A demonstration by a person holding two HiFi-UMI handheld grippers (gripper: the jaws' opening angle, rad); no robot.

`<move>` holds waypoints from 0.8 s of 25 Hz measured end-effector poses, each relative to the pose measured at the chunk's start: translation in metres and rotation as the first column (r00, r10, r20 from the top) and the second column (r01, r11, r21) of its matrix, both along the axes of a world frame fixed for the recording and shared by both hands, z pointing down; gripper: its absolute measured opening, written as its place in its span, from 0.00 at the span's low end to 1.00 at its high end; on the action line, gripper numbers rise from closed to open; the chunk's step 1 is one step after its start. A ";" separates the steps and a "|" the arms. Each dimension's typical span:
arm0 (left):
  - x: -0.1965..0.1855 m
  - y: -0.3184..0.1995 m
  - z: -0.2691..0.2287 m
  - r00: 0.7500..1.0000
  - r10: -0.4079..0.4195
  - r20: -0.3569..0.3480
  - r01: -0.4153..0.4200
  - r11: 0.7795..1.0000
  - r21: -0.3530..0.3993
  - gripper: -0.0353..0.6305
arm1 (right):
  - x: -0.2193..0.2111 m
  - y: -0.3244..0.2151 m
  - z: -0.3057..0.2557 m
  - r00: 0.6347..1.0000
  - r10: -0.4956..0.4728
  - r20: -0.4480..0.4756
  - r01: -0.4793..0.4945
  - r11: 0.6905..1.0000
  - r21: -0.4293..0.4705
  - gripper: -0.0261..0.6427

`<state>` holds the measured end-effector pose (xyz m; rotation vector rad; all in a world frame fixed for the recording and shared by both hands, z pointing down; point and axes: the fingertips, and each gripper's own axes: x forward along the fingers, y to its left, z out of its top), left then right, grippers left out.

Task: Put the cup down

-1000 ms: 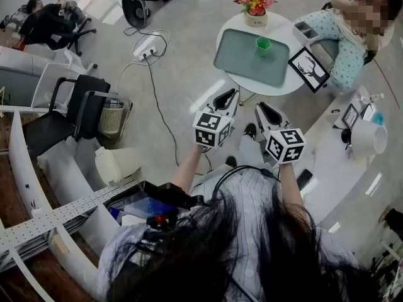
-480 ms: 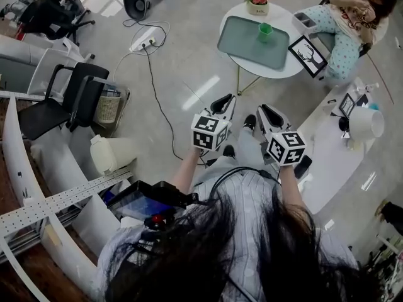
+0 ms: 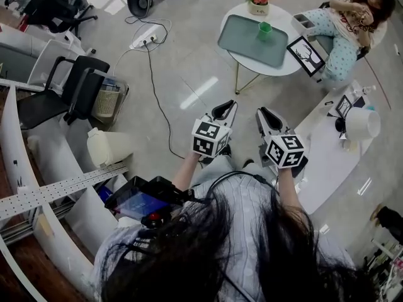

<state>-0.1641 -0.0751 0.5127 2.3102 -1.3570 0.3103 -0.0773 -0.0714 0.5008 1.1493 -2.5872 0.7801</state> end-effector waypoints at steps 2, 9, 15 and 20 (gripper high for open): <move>0.005 0.009 -0.002 1.000 0.002 0.003 -0.002 1.000 -0.002 0.12 | 0.003 0.006 -0.001 1.000 -0.003 0.009 0.003 1.000 0.002 0.14; 0.036 0.045 -0.010 1.000 -0.024 -0.011 0.024 1.000 -0.012 0.11 | 0.035 0.038 -0.004 0.999 -0.019 0.033 0.019 1.000 0.002 0.14; 0.082 0.086 -0.019 0.999 -0.041 -0.018 0.041 0.999 -0.010 0.10 | 0.078 0.074 -0.006 0.999 -0.032 0.043 0.032 0.999 0.007 0.14; 0.110 0.117 -0.020 0.998 -0.061 -0.005 0.061 0.998 -0.006 0.10 | 0.106 0.101 -0.006 0.997 -0.055 0.047 0.054 0.998 0.021 0.14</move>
